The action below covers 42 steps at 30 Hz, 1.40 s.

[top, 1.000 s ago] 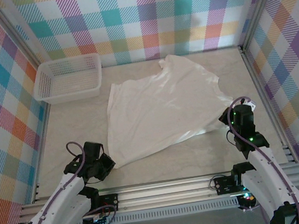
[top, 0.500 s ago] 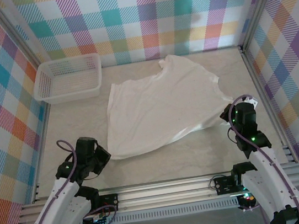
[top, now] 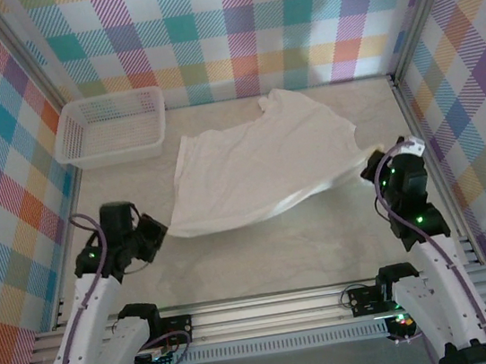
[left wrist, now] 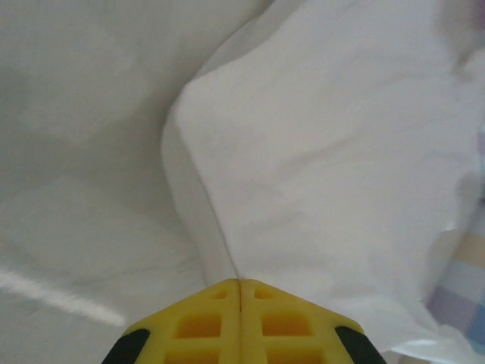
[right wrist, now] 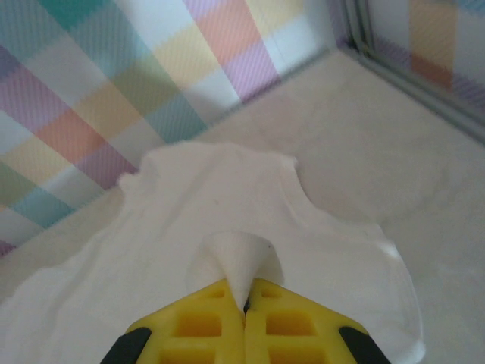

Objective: Fold the inside-out t-shirt

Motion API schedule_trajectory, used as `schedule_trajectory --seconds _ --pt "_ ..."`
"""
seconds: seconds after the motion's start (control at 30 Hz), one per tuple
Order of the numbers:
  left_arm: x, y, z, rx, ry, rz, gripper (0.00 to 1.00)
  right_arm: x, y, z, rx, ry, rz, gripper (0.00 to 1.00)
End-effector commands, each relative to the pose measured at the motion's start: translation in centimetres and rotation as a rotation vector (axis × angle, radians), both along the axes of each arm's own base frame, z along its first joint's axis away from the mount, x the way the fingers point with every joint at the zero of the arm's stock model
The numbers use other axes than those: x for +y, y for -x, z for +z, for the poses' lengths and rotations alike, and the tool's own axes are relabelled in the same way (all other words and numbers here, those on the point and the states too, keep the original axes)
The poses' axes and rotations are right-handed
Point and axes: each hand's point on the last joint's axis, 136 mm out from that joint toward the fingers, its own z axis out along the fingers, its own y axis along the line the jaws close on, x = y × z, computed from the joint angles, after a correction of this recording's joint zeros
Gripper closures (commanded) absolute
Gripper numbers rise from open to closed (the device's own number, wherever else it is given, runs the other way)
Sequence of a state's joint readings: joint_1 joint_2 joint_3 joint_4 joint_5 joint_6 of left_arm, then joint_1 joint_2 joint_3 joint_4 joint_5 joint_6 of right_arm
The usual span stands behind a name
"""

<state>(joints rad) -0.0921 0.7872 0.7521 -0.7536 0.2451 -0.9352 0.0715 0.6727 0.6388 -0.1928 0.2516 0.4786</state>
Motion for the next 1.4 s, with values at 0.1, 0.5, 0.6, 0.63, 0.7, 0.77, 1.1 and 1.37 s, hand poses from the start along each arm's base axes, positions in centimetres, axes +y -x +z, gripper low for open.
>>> schedule_trajectory --seconds 0.1,0.5,0.6,0.63,0.7,0.77,1.1,1.37 --pt "0.9 -5.6 14.1 -0.302 -0.045 -0.064 1.00 2.5 -1.2 16.6 -0.386 0.178 0.169 1.00" --pt "1.7 -7.8 39.8 -0.868 -0.176 -0.072 1.00 4.6 3.8 41.7 -0.969 0.366 0.223 1.00" --pt "2.4 -6.3 42.3 -0.937 -0.214 -0.035 1.00 5.2 5.6 44.5 -1.048 0.387 0.248 1.00" --pt "3.0 -5.9 42.7 -0.947 -0.241 -0.002 1.00 5.2 6.0 45.1 -1.064 0.400 0.248 1.00" --pt "4.3 -5.8 42.9 -0.949 -0.293 0.057 1.00 5.3 6.0 46.0 -1.079 0.424 0.241 1.00" --pt "4.7 -6.5 42.9 -0.944 -0.316 0.078 1.00 5.1 4.6 46.1 -1.063 0.432 0.225 1.00" --pt "3.3 -19.4 40.4 -0.889 -0.210 -0.007 1.00 4.4 -8.7 45.6 -0.955 0.342 0.261 1.00" --pt "4.3 -18.9 45.7 -1.031 -0.177 0.023 1.00 4.8 -6.9 51.0 -1.129 0.302 0.344 1.00"
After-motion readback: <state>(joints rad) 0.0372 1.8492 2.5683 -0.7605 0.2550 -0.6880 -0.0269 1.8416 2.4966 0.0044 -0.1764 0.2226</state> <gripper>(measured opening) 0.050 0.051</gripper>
